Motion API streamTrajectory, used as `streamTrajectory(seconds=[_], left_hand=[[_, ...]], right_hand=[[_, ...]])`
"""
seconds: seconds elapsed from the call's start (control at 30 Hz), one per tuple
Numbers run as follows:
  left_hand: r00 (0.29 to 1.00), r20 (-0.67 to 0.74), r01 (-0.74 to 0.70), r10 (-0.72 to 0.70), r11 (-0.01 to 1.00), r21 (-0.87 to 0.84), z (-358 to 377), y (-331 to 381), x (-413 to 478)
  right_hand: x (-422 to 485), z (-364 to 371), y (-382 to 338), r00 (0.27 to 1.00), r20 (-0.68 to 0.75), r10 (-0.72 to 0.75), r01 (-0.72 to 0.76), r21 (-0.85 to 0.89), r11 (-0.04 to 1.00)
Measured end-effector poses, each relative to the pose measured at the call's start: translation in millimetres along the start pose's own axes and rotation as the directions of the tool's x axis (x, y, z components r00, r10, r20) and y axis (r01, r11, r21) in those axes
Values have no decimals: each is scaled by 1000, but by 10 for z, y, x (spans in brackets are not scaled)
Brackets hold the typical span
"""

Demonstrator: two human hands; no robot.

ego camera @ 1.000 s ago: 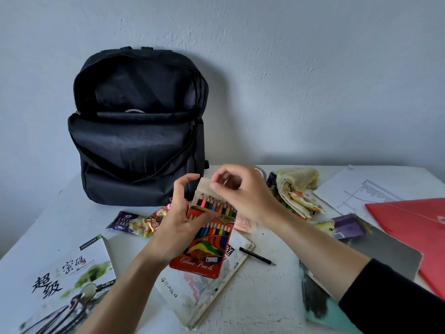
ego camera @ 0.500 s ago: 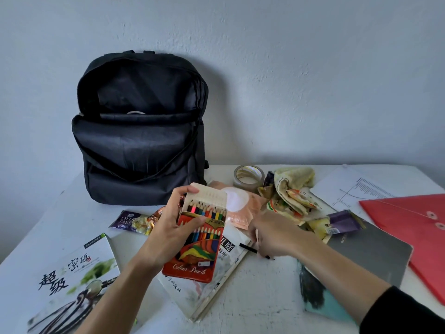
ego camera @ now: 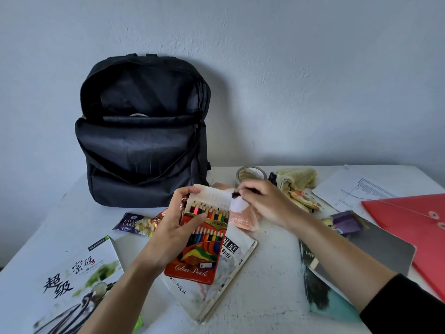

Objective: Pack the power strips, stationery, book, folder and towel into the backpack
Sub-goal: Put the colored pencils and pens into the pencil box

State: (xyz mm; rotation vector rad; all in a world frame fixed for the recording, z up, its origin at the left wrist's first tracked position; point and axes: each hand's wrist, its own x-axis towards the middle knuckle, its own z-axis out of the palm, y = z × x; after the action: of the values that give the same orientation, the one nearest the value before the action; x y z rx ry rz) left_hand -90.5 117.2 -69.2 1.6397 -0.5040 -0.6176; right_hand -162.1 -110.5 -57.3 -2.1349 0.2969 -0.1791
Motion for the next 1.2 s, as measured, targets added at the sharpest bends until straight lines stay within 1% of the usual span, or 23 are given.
streamTrajectory(seconds=[0.07,0.13,0.2,0.27,0.37,0.43,0.5,0.63,0.7,0.77,0.83,0.87,0.9,0.93,1.0,1.03,1.1,1.2], left_hand=[[1000,13,-15,14,1000,19,-3,29,11],[1000,10,-13,13,999,35,-9,45,30],[1000,7,-16,16,999,37,-22,49,54],[1000,9,-30,30,998,46,-36,62,74],[999,13,-42,42,998,55,-38,87,101],[999,18,-47,46,998,50,-33,91,123],[998,27,-63,62,997,53,-28,92,150],[993,54,-104,101,994,47,-26,131,168],[991,59,-122,120,992,29,-31,159,175],[989,52,-135,135,991,-6,-40,186,193],[987,56,-147,149,988,-40,-47,201,219],[986,59,-151,154,988,-44,-48,205,221],[985,57,-159,161,986,-47,-49,211,230],[984,59,-164,167,985,-49,-49,217,232],[984,72,-162,165,986,-51,-43,233,237],[984,76,-159,163,986,-55,-40,242,238],[984,85,-151,156,986,-70,-34,245,240],[984,96,-143,152,985,-93,-17,255,220]], right_hand=[[30,12,-95,993,-114,-35,56,189,980],[54,15,-206,974,-222,-49,125,346,930],[79,17,-296,961,-273,-50,177,464,868],[106,40,-365,962,-265,-64,193,499,845],[164,117,-421,979,-166,-117,188,529,828],[232,186,-442,983,-113,-144,182,507,843],[315,259,-453,982,-92,-166,190,432,882],[439,369,-438,977,-84,-194,207,190,960],[468,436,-408,971,-43,-236,239,96,966],[499,508,-367,964,-35,-264,264,-14,964],[536,535,-341,966,-15,-258,254,-129,959],[535,534,-339,972,15,-235,234,-155,960],[535,519,-354,977,51,-208,213,-133,968],[532,506,-365,981,77,-178,183,-60,981],[514,457,-413,986,86,-140,127,138,982],[517,432,-427,989,75,-127,111,184,977],[519,385,-438,991,87,-101,86,167,982],[503,322,-443,983,167,-83,60,141,988]])
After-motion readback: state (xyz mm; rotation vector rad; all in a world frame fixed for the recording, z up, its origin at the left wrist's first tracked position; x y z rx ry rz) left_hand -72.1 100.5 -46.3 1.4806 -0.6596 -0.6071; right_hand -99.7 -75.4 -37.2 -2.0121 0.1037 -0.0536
